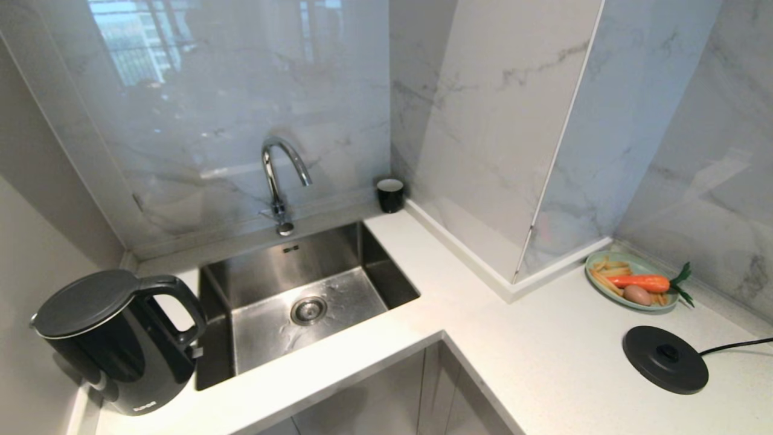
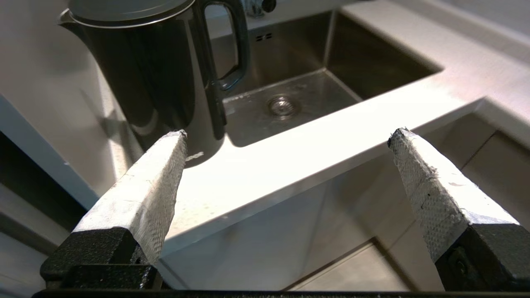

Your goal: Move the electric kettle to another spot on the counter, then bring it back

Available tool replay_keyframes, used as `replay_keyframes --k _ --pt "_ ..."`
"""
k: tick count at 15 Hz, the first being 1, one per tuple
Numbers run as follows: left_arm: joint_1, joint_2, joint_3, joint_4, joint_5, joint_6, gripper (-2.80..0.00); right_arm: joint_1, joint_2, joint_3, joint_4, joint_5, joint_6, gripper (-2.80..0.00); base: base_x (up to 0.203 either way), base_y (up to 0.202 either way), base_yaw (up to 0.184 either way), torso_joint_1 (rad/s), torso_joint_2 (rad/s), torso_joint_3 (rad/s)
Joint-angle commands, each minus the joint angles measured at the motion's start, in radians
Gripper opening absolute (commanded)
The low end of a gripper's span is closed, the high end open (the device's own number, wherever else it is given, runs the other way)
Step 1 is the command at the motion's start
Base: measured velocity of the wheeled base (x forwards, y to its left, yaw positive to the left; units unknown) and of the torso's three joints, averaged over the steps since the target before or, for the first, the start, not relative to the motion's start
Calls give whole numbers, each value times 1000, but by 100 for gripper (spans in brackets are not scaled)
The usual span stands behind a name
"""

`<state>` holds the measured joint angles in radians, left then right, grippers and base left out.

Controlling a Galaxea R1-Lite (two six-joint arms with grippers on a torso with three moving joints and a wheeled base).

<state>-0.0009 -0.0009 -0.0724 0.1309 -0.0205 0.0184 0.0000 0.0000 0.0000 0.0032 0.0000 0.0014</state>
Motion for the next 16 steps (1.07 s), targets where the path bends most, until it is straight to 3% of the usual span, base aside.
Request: replay_keyframes --k 1,6,7,16 --pt "-1 0 20 -2 7 79 0 0 0 0 0 0 0 -280 0 0 0 0 0 0" --pt "-1 1 26 -7 19 15 0 0 0 0 0 0 0 -280 0 0 0 0 0 0" --pt "1 1 26 -7 19 9 -280 0 0 0 0 0 0 -280 0 0 0 0 0 0" --pt "-1 1 25 -7 14 8 -280 0 0 0 -2 2 -1 -280 0 0 0 0 0 0"
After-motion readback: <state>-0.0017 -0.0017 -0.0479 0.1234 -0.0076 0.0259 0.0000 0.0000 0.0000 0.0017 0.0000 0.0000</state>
